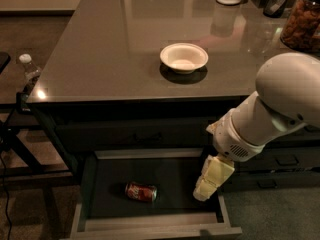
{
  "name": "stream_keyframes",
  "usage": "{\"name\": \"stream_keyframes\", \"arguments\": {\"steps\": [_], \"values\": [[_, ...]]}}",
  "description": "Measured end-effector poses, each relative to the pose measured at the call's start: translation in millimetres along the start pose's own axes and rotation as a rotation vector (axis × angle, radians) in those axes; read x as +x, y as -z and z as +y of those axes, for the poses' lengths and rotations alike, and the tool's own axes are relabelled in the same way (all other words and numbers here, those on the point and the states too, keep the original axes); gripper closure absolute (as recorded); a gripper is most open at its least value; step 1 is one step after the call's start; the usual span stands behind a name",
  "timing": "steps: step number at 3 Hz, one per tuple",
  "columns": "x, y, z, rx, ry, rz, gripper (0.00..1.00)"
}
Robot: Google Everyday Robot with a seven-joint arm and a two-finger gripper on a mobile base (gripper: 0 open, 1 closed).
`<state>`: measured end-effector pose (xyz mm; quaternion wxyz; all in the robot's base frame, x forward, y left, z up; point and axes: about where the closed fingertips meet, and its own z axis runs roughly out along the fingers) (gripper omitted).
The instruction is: Pick coke can from middle drawer and place on counter
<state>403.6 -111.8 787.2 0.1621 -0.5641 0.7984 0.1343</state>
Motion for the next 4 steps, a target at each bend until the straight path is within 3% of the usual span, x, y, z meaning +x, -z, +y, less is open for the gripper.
{"name": "stream_keyframes", "arguments": {"steps": [1, 2, 4], "values": [[0, 0, 0, 0.000, 0.000, 0.000, 0.00], [-4, -26, 3, -0.006, -0.022, -0.021, 0.00], [-19, -105, -9, 0.020, -0.088, -0.011, 0.00]]}}
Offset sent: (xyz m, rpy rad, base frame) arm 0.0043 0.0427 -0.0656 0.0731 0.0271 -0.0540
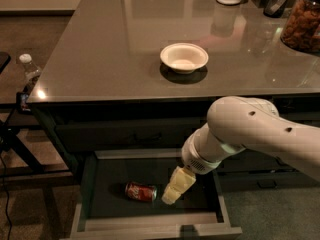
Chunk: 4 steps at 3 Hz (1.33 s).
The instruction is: Pick coke can from middle drawer and place on counter
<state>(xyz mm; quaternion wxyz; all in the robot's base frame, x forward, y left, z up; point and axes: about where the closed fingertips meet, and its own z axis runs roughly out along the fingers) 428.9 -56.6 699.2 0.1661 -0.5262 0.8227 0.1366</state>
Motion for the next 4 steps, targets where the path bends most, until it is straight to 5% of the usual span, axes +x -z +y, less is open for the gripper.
{"name": "stream_keyframes", "arguments": {"steps": [1, 2, 3, 4], "values": [[0, -3, 2, -0.008, 0.000, 0.000, 0.00], [-3, -41, 14, -0.047, -0.016, -0.028, 0.00], [-10, -125, 18, -0.128, -0.027, -0.066, 0.00], [-10, -132, 18, -0.136, -0.030, -0.067, 0.00]]}}
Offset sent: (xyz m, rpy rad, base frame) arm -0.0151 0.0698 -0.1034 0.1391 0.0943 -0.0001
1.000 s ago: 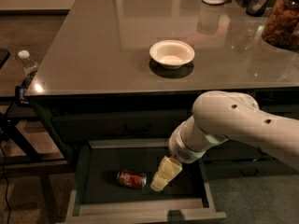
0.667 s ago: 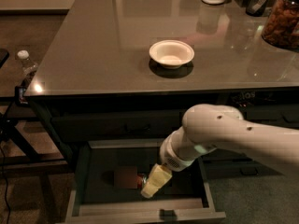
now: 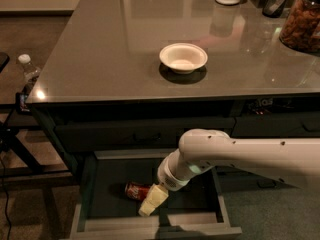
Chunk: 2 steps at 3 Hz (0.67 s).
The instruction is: Pick coke can from middle drawer and place on counter
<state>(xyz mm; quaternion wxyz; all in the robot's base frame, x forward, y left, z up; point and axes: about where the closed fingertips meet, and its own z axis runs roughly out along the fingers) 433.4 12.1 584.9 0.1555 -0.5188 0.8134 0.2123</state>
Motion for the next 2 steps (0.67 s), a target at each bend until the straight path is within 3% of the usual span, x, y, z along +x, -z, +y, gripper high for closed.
{"name": "stream_keyframes", "arguments": {"steps": [2], "values": [[-8, -52, -2, -0.033, -0.023, -0.034, 0.00]]}}
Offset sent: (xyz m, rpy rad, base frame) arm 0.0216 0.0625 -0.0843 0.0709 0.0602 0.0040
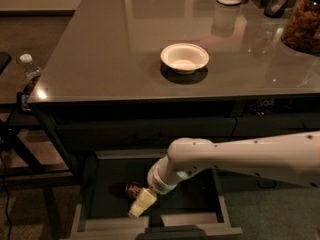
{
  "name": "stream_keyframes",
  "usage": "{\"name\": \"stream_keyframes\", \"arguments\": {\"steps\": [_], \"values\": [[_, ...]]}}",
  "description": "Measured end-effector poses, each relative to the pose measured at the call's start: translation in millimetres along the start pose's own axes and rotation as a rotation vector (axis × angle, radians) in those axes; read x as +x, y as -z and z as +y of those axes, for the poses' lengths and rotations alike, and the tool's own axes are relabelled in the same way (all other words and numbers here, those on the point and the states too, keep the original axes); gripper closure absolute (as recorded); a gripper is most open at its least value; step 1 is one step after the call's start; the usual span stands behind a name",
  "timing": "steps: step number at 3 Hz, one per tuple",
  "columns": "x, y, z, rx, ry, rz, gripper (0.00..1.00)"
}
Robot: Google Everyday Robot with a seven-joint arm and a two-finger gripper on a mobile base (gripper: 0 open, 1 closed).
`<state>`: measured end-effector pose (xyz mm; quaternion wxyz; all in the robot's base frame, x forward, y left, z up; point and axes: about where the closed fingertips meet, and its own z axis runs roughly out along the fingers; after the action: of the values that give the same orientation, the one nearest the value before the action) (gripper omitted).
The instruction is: Pick coke can from middle drawer and place on counter
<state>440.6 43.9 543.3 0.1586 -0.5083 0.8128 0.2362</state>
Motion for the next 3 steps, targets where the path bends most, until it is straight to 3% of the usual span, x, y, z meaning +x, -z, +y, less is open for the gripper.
{"name": "stream_keyframes", "arguments": {"steps": [1, 3], "values": [[8.2, -59.6, -17.9, -0.046, 0.000, 0.004, 0.00], [10.6, -68.4, -18.4, -0.036, -0.003, 0.019, 0.00]]}}
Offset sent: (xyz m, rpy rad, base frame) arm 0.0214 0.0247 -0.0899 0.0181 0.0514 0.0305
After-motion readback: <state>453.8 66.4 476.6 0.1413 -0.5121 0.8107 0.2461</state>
